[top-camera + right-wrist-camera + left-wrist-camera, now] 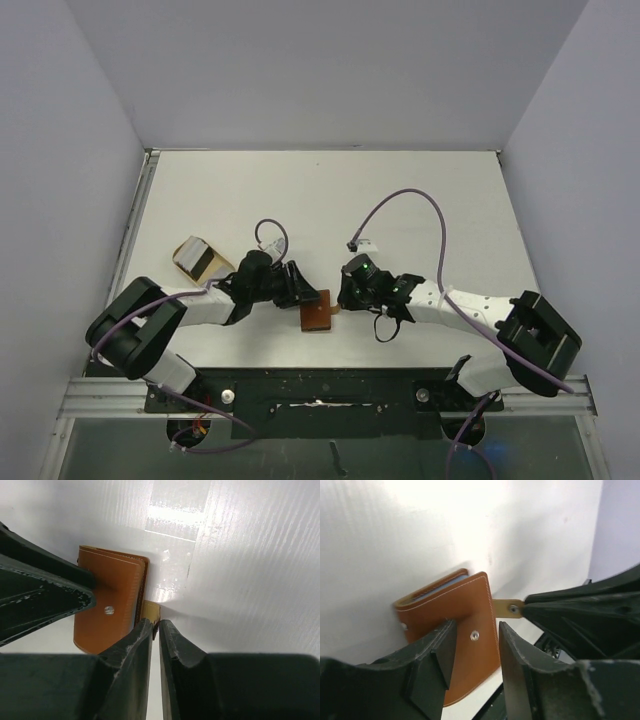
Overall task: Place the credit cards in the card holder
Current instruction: Close the card holder at the center of the board.
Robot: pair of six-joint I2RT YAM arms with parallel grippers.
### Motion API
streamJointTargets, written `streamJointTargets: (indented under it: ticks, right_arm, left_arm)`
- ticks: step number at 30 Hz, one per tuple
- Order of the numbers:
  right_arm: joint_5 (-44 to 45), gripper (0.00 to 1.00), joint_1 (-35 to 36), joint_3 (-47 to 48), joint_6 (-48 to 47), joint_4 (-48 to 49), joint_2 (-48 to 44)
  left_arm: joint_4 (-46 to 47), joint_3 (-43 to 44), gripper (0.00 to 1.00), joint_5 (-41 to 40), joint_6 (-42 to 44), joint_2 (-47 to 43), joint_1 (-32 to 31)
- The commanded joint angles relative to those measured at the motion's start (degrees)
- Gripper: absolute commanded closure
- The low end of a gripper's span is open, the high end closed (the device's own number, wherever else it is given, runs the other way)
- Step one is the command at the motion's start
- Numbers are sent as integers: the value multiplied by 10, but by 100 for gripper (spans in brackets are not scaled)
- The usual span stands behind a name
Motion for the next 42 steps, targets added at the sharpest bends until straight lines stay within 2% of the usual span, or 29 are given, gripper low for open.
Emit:
streamJointTargets:
  ticks: [1,7,11,14,22,26,30,35,42]
  right_arm:
    - [-2,87,-5,-5,4,28,-20]
    - [-10,89,-6,-6,7,33,-22]
    - [-4,83,-5,-2,14,17,-18]
    - [-2,83,-6,-4,17,14,-19]
    - [-2,82,-5,3,21,7,-14]
    - [-4,79,-4,4,22,11,-11]
    - [-2,86,-3,4,25,7,-10]
    - [-4,100,-2,3,24,9,-17]
    - [-5,100,-3,5,25,10,-26]
  left_arm:
    - [-24,18,58,-23,34,26,-4]
    - [-22,23,58,-28,35,32,-9]
    - [-33,26,62,-34,38,30,-10]
    - [-48,25,64,-41,44,23,-9]
    - [-56,24,65,-46,45,11,-9]
    - [-56,23,65,-45,43,5,-10]
    - [-64,23,65,-46,42,-4,-10]
    - [-95,34,64,-54,46,-30,-10]
    - [-227,71,61,-101,106,-72,-11]
